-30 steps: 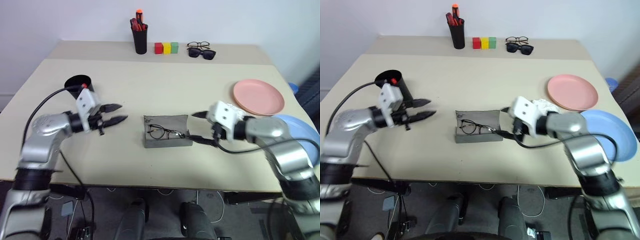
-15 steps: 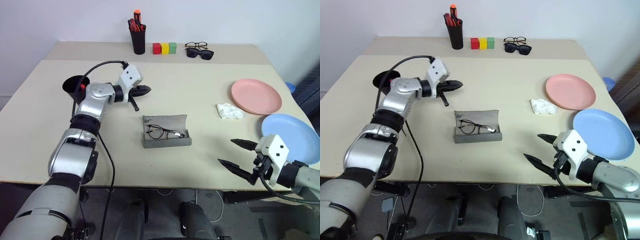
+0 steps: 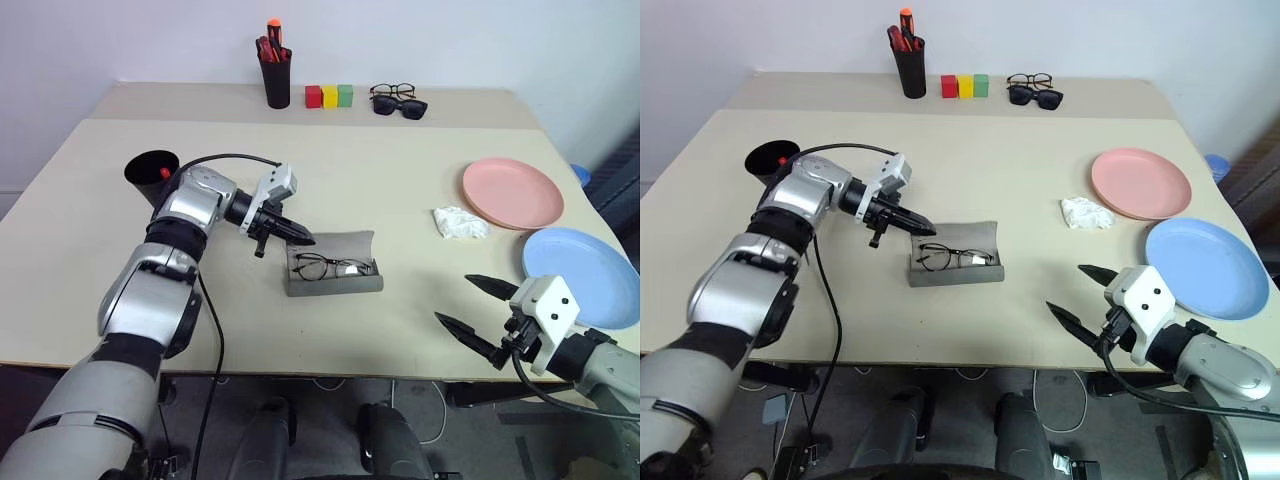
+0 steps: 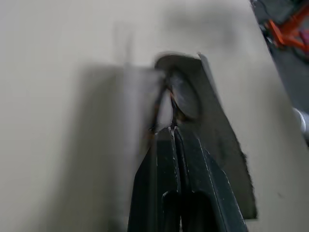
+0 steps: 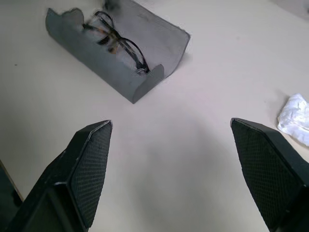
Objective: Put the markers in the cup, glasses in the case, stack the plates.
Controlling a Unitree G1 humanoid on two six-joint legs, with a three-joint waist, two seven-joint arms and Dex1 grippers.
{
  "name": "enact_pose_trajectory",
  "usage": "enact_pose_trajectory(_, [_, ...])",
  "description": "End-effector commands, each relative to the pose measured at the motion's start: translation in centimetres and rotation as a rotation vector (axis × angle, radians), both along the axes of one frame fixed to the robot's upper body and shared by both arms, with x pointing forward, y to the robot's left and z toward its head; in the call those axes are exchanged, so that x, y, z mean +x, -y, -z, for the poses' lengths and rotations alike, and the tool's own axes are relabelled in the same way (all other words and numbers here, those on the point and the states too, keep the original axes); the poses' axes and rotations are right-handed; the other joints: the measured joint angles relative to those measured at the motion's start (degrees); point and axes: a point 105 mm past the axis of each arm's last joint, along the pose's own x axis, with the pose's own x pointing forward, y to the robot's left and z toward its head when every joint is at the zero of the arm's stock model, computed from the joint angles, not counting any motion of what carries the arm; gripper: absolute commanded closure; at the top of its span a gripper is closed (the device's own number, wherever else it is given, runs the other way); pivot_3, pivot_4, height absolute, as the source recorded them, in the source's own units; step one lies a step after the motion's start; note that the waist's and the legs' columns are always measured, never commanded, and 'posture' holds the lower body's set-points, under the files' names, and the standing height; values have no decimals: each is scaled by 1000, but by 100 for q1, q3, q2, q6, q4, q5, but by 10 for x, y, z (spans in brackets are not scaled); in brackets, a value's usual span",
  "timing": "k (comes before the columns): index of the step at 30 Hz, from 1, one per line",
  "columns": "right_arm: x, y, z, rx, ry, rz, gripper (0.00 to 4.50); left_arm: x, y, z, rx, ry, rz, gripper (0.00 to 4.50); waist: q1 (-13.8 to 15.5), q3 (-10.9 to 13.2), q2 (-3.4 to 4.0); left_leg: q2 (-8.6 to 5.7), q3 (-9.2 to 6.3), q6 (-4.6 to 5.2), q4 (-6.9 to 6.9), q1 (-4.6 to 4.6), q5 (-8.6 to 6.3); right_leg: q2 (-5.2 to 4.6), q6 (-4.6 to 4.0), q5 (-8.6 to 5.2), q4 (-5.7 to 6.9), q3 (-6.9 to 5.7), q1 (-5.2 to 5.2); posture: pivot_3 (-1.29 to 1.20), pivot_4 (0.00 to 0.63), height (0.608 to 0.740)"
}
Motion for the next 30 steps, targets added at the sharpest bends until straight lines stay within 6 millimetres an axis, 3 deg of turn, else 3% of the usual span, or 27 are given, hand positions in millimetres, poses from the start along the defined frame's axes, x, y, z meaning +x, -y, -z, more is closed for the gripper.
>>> enact_pose_trajectory(1, [2,-1,-5,-8,34,5,508,-20,8,1,18,-22,92,4482,1,1,-1,0,-1,0,1,0,0,0,-1,0,0,0,-1,0,150,740])
enact_pose_trajectory(4, [6,0,-6,-11,42,17,508,-31,13,3,-10,8,144,4482,19,0,0,1,-1,0,2,0,0,0,-3,0,-1,0,-1,0,150,740])
enact_pose_trajectory(6, [8,0,-8,-9,46,18,508,-24,21,-15,-108,6,83,4482,47,0,0,0,-1,0,2,0,0,-1,-4,-1,-2,0,0,0,150,740])
enact_pose_trajectory(9, [9,1,-10,-6,49,20,508,-3,22,-37,-185,86,-39,4482,49,1,-2,-2,-1,0,7,-5,0,-1,-3,-1,-4,-1,1,0,150,740])
enact_pose_trajectory(14, [13,0,-11,-7,54,17,508,37,19,-53,-215,212,-282,4482,34,1,-1,-4,-1,1,6,-4,1,0,2,0,-1,-3,-1,0,150,740])
enact_pose_trajectory(17, [15,-1,-13,-8,61,13,508,56,19,-51,-169,312,-383,4482,38,1,-1,-5,1,2,6,-3,1,0,14,6,0,-3,-1,0,150,740])
enact_pose_trajectory(21, [17,-3,-16,-8,66,13,508,66,26,-36,-88,393,-418,4482,42,1,-2,-6,2,2,6,-3,1,0,23,10,1,-3,-1,0,150,740])
enact_pose_trajectory(25, [13,-4,-17,-6,63,13,508,68,33,-21,-18,437,-386,4482,48,2,-4,-7,2,1,7,-3,1,0,25,11,0,-3,-1,0,150,740])
enact_pose_trajectory(30, [6,-3,-17,6,51,8,508,57,39,-13,-10,368,-293,4482,40,2,-3,-8,2,1,7,-4,1,0,26,11,1,-3,-1,0,150,740])
